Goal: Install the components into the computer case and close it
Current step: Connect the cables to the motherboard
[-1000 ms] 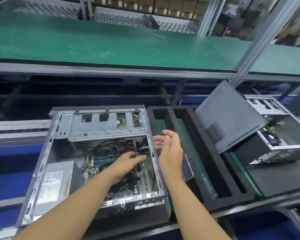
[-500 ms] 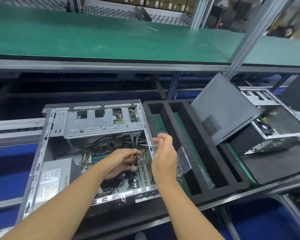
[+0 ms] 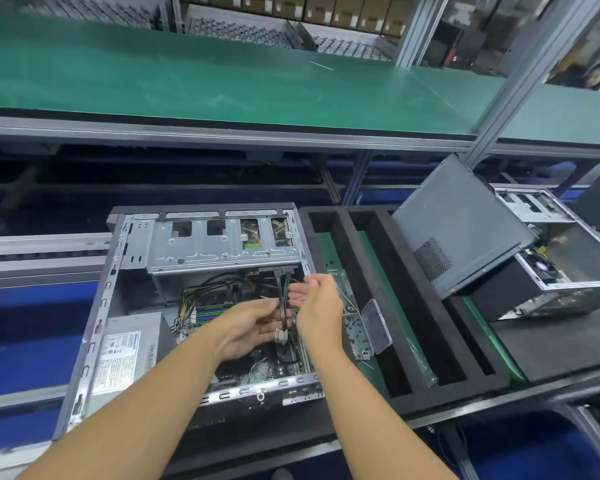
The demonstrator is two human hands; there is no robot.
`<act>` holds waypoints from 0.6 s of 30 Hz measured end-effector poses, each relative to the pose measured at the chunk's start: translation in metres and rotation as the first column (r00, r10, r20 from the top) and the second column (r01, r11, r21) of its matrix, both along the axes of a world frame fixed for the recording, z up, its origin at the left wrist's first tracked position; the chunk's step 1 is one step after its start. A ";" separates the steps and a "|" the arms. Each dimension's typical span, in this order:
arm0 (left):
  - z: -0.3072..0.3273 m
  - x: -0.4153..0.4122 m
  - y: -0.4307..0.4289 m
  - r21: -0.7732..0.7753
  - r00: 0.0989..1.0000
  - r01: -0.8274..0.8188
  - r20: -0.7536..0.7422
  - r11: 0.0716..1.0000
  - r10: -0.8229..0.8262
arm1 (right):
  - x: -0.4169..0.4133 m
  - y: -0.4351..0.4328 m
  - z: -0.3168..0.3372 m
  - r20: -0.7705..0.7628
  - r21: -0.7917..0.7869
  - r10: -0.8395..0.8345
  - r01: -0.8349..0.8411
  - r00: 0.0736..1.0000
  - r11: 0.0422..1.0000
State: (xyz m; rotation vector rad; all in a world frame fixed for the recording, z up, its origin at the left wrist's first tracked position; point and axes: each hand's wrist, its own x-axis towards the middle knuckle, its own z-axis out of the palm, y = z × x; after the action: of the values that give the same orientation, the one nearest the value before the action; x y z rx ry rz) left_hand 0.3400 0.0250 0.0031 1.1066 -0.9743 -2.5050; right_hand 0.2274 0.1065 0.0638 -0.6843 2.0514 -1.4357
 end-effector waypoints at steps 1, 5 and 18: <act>0.000 -0.002 0.001 -0.010 1.000 -0.007 0.000 1.000 0.007 | 0.000 -0.002 -0.001 0.013 0.013 0.019 -0.019 1.000 1.000; 0.000 -0.009 0.006 -0.116 0.989 -0.103 0.099 0.988 0.115 | 0.001 -0.005 -0.001 0.017 0.067 0.090 -0.091 0.996 0.994; 0.008 -0.006 0.010 -0.798 0.909 -0.168 0.101 0.579 0.404 | -0.018 -0.004 -0.001 -0.416 0.344 0.483 -0.358 0.770 0.868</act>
State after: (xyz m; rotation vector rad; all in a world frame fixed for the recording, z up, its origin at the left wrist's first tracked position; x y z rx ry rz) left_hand 0.3340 0.0347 0.0114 1.1692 -1.5829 -1.3873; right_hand 0.2095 0.1020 0.0623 -1.4172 2.1869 -0.7727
